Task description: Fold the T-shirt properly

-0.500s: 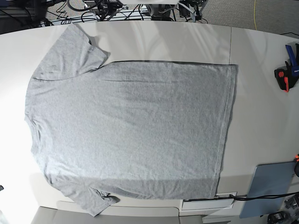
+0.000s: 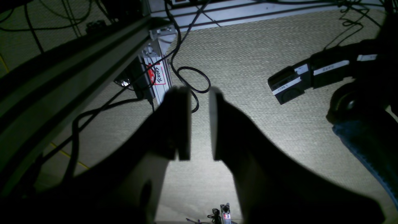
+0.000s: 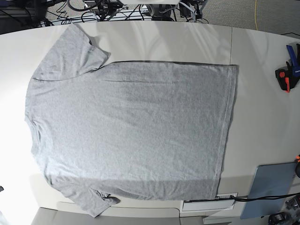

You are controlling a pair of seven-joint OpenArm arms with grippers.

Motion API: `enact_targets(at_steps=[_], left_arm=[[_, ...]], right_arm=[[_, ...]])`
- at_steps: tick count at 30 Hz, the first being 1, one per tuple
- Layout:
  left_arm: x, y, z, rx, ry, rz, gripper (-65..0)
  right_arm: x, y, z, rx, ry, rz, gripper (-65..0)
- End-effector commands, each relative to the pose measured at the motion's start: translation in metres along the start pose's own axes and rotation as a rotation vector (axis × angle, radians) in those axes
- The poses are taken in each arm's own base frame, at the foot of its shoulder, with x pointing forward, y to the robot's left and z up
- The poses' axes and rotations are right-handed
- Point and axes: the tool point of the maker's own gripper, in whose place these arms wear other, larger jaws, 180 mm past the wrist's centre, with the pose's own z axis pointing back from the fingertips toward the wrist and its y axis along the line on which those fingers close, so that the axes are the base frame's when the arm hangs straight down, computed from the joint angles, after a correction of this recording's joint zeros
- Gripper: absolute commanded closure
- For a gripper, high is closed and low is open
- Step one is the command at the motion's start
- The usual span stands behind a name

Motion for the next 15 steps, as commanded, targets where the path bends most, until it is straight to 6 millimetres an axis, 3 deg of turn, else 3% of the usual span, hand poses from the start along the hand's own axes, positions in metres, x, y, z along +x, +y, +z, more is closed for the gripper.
enact_targets(at_steps=[1,15], left_arm=[[-0.0022,-0.0010,0.0003,-0.004,0.004,-0.011,-25.6],[-0.0041,-0.0010,0.0006,-0.004,0.008,-0.017,-25.6]], right_arm=[[0.0008,-0.0019,0.0004,-0.001,-0.003,0.000,-11.2],[0.0008,-0.0021,0.0004,-0.001,-0.003,0.000,-11.2]])
